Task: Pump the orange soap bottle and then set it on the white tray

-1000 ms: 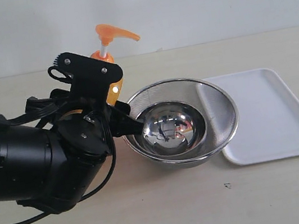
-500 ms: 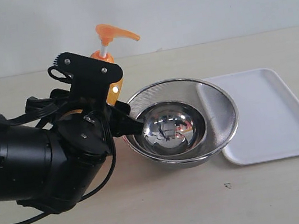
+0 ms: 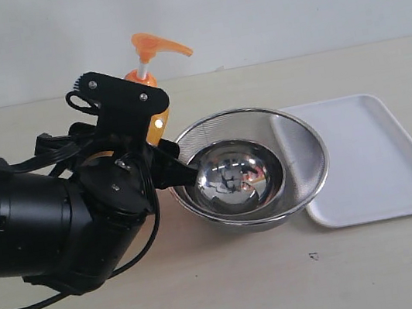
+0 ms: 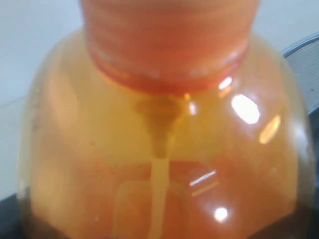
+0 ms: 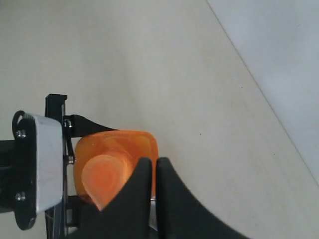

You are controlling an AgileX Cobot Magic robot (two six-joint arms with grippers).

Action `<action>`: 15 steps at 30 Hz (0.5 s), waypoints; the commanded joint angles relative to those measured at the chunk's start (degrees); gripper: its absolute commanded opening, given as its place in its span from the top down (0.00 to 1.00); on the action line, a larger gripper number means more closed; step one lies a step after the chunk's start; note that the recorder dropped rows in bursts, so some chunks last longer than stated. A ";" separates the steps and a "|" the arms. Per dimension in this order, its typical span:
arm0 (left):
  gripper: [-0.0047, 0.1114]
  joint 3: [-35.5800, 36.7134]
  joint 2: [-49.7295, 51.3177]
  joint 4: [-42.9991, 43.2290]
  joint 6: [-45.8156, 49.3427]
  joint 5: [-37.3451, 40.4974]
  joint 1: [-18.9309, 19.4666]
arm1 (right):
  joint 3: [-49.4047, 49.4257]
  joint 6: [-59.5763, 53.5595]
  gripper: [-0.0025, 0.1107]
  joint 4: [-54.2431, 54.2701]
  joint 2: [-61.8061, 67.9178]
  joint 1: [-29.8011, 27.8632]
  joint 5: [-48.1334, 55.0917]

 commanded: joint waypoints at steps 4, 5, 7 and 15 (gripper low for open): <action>0.92 -0.47 0.04 1.24 0.45 -2.55 -0.16 | -0.03 0.74 0.98 -1.32 1.70 0.69 -0.55; 0.92 -0.47 0.04 1.24 0.45 -2.41 -0.16 | -0.03 0.87 0.98 -1.32 1.70 0.69 -0.41; 0.92 -0.47 0.04 1.24 0.45 -2.41 -0.16 | -0.03 1.39 0.98 -1.22 1.70 1.02 0.03; 0.92 -0.47 0.04 1.24 0.45 -1.07 -0.16 | -0.03 3.29 0.98 -1.24 1.70 1.91 3.62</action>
